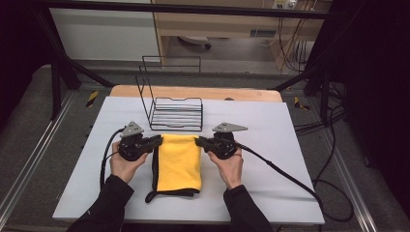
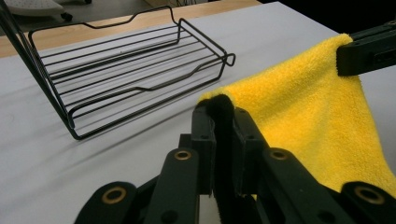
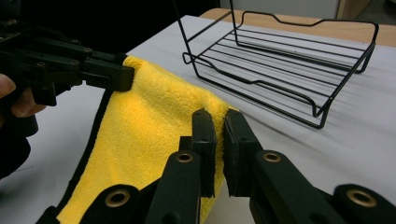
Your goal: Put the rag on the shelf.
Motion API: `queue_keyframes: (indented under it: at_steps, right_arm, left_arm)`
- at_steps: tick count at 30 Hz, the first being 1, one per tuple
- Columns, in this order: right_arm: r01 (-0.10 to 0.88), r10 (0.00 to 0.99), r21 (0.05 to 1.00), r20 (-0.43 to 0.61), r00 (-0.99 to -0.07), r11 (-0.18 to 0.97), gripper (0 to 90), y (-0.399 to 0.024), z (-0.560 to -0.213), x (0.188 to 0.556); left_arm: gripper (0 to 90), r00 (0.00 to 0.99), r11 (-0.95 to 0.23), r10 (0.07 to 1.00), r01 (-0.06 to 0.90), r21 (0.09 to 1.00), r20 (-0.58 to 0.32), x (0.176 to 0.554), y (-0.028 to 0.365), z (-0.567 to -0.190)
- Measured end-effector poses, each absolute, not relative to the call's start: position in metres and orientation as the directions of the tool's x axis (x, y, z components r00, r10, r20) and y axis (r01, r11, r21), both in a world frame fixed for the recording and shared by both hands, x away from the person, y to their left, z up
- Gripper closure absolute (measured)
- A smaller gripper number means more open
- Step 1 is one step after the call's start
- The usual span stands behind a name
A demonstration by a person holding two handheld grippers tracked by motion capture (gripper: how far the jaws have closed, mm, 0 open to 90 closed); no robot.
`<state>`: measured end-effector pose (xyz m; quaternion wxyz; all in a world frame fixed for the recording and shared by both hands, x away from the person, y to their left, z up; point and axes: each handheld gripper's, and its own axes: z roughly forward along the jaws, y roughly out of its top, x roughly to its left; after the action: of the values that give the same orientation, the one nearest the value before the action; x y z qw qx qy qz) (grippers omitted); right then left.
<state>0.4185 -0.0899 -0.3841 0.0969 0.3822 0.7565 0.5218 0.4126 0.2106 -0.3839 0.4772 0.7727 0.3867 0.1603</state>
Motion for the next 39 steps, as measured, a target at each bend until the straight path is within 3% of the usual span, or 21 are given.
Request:
queue_keyframes:
  at_steps: [39]
  right_arm:
    - [0.195,0.656,0.975,0.081,-0.750,0.103,84.7,-0.094,-0.313,0.385]
  left_arm:
    - [81.1,0.653,-0.122,0.756,0.211,0.970,-0.047,0.375,0.213,-0.320]
